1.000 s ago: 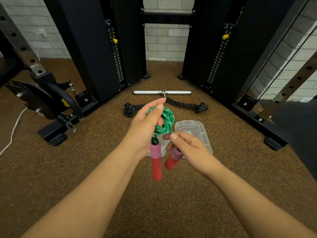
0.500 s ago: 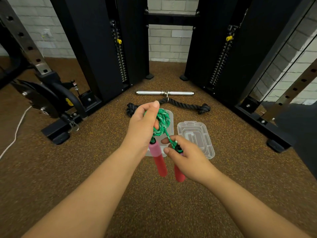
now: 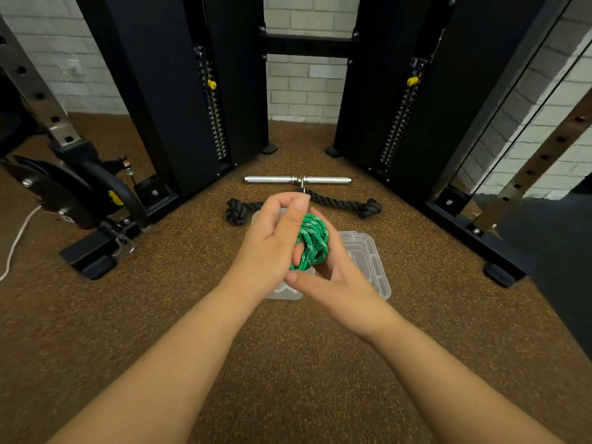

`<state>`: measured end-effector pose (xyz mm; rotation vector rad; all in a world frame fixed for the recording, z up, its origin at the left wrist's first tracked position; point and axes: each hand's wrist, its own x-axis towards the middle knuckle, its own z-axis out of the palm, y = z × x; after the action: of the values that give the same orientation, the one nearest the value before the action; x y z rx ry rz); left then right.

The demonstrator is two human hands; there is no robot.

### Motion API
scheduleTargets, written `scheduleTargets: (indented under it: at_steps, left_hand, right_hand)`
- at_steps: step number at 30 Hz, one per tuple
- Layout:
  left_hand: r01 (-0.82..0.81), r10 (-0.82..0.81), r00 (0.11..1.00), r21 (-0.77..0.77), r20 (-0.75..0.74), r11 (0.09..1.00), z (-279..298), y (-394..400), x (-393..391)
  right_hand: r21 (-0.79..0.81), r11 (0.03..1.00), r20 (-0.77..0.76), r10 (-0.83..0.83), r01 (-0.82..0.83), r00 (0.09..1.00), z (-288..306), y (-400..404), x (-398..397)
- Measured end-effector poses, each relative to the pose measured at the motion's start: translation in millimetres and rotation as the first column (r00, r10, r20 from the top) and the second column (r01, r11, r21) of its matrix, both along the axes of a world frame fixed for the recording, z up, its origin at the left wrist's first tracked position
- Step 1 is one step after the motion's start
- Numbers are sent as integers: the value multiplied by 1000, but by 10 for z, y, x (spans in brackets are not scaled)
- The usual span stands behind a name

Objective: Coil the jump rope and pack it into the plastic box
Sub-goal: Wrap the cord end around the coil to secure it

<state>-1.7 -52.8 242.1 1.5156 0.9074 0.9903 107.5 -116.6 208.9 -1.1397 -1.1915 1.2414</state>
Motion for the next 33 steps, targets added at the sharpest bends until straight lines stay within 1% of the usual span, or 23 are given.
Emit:
scheduleTargets:
  at_steps: [2, 3, 7, 11, 14, 17, 19, 22, 23, 24, 26, 28, 30, 31, 32, 33]
  left_hand:
    - [20, -20, 1000, 25, -6, 999, 39, -12, -20]
    - [21, -20, 1000, 39, -23, 999, 48, -10, -34]
    - [-20, 28, 995, 83, -93, 996, 46, -11, -62]
    - [-94, 101, 989, 66, -104, 993, 7, -41, -10]
    - [-168, 169, 980, 15, -102, 986, -21, -59, 48]
    - [-229, 224, 971, -48, -84, 972, -98, -48, 97]
    - [-240, 235, 970, -108, -58, 965, -131, -32, 119]
    - [-225, 244, 969, -260, 40, 939, -89, 3, 116]
    - [-196, 223, 973, -310, 56, 931, -77, 13, 108]
    - [-138, 169, 984, -348, 59, 927, -56, 12, 102]
    - [46, -34, 999, -368, 40, 929, -38, 16, 70]
    - [238, -251, 968, -319, 1, 917, -54, 20, 15]
    - [375, -403, 914, -281, -44, 883, -95, 19, -40]
    - [428, -459, 887, -284, -50, 858, -118, 8, -50]
    - [460, -494, 868, -292, -53, 839, -141, -5, -49]
    - [472, -506, 862, -304, -41, 828, -152, -15, -40]
  right_hand:
    - [17, 999, -49, 28, -27, 998, 56, 10, 40]
    - [11, 1000, -53, 13, -12, 999, 73, 22, 52]
    - [10, 997, 61, -83, 82, 995, 104, 71, 63]
    - [26, 988, 113, -155, 153, 981, 130, 96, 70]
    - [38, 980, 201, -201, 198, 959, 141, 98, 73]
    - [48, 965, 303, -261, 258, 917, 117, 96, 82]
    - [58, 957, 329, -287, 284, 900, 127, 87, 86]
    - [70, 947, 329, -319, 314, 889, 154, 64, 73]
    - [79, 946, 336, -323, 315, 885, 159, 55, 69]
    - [85, 943, 332, -330, 321, 884, 165, 51, 68]
    - [90, 939, 299, -344, 332, 890, 195, 46, 89]
    - [81, 940, 232, -342, 332, 911, 241, 42, 123]
    - [43, 945, 74, -327, 324, 942, 310, 21, 150]
    - [16, 948, 2, -318, 318, 948, 350, 7, 151]
    - [-2, 949, -31, -315, 315, 949, 383, -6, 149]
    - [-5, 948, -22, -319, 319, 948, 402, -14, 151]
